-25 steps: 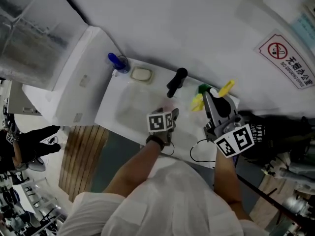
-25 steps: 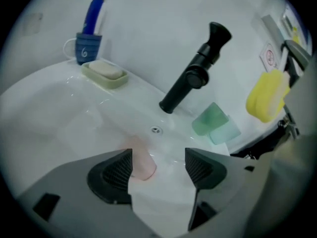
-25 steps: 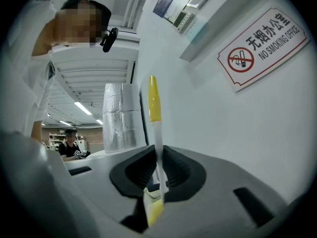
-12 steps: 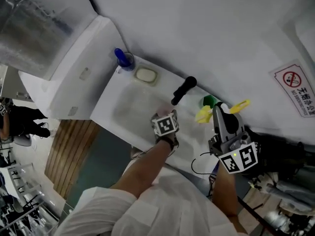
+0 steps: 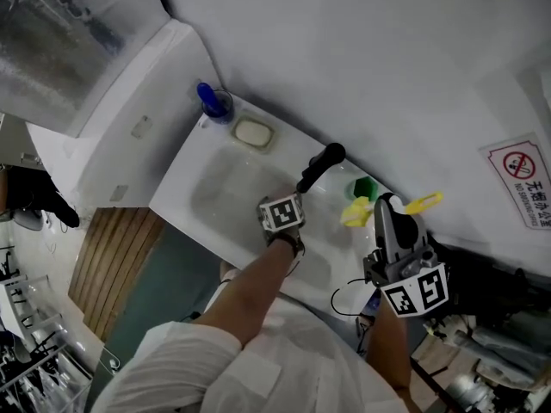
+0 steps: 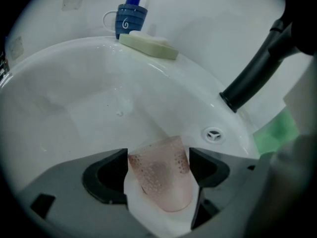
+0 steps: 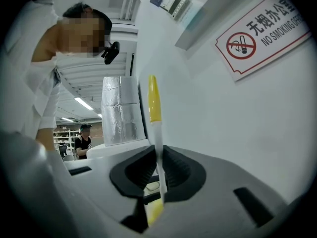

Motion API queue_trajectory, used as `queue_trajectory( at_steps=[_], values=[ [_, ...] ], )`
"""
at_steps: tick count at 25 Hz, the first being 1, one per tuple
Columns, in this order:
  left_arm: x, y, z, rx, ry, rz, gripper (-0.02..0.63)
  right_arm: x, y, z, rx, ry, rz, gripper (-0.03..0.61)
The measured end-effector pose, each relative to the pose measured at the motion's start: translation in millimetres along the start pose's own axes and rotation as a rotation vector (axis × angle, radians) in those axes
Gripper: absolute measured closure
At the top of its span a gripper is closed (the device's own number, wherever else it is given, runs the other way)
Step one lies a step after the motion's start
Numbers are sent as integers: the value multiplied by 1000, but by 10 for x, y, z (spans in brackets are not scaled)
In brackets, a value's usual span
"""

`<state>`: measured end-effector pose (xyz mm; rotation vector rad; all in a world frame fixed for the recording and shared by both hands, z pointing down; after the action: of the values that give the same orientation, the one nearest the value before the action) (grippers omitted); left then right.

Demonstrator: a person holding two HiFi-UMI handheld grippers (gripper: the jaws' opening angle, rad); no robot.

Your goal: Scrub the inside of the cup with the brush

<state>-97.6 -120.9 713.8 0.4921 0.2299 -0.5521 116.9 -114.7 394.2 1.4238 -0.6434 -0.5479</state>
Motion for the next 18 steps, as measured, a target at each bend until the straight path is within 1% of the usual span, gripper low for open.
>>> queue_trajectory(
  at_steps=[3, 5, 8, 11, 14, 16, 18],
  values=[
    [-30, 10, 13, 4, 12, -2, 255, 15, 6, -12, -2, 6, 2, 538],
    [-40, 6, 29, 5, 35, -3, 255, 19, 6, -20, 2, 9, 5, 538],
    [-45, 59, 24, -30, 73, -28, 255, 13, -8, -42, 16, 12, 8, 538],
    [-26, 72, -129, -29, 95, 1, 256, -3, -28, -74, 28, 12, 11, 538],
    [-7, 78, -309, 11, 113, 43, 256, -24, -65, -112, 47, 13, 16, 538],
    [13, 49, -473, 57, 124, 68, 259, -47, -92, -138, 63, 11, 18, 538],
    [38, -6, -662, 113, 138, 117, 262, -81, -116, -165, 77, 8, 18, 538]
  ],
)
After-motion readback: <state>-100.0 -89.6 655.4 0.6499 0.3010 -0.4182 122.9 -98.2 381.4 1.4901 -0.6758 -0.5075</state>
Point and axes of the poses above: the fingertips, and each gripper's own axes: z forward along the fingers, x to its right, y out of its underside, the point moved 9 cm from there along -z, backward along the fingers, and after that the axes turned 6 degrees about -z, right-handed, at the moved point
